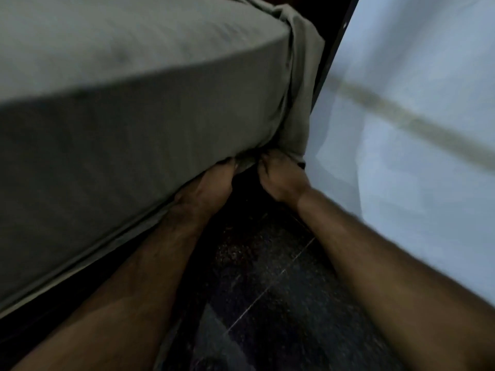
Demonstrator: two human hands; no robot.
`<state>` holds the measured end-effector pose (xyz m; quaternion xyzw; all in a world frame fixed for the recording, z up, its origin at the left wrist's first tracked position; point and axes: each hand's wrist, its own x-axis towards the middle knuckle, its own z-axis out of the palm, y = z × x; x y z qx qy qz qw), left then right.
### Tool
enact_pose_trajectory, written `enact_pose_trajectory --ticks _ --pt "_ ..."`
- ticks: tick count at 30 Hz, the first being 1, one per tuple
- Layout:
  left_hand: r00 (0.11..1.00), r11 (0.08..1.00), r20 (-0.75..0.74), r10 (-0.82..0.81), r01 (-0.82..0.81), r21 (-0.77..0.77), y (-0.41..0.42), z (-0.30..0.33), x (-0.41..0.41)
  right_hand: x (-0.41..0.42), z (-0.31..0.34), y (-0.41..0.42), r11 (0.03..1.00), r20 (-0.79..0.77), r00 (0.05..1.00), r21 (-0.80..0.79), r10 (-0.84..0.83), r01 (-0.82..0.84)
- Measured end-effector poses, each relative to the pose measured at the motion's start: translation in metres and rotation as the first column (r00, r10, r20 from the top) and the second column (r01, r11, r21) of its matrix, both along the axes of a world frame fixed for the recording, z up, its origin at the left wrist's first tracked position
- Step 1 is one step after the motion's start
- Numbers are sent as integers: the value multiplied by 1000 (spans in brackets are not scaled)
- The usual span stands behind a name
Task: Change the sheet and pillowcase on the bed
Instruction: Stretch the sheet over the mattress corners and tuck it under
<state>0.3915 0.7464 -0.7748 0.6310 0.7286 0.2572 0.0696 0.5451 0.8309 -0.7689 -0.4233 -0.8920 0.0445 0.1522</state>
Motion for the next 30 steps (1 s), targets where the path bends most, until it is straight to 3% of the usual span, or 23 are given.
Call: enact_pose_trajectory --ticks 3,5,7,9,12,13,16,17,21,26,30 --pt "998 992 -26 -58 61 112 -1 -1 0 -35 23 27 968 327 944 -216 -54 130" --pt "992 986 -93 -89 101 135 -1 -2 -2 -53 26 43 928 380 925 -344 -2 144" --pt "971 985 -218 -98 126 119 -1 -1 -3 -61 22 54 917 327 945 -383 20 114" --pt "950 979 -294 -106 151 135 2 -3 -4 -64 19 56 944 305 952 -323 40 64" --pt "963 975 -186 -193 211 77 5 -1 -6 -50 20 39 974 313 947 -226 73 0" --pt "957 964 -165 -238 254 79 6 -1 -7 -40 12 29 987 263 962 -157 71 -30" --pt "928 923 -236 -290 336 188 4 -1 -12 -10 -22 -13 999 -150 988 -7 39 -41" --pt "919 904 -242 -311 365 225 2 1 -10 -1 -30 -22 998 -206 977 -19 48 -53" --pt "883 868 -310 -354 433 243 -9 -1 -2 4 -11 -33 967 -107 994 -253 -5 -23" --pt "947 944 21 -321 317 92 -46 19 28 11 18 -74 938 -205 971 -343 -119 42" --pt "939 933 37 -341 333 135 -53 80 47 9 63 -65 872 -279 891 -442 -357 211"
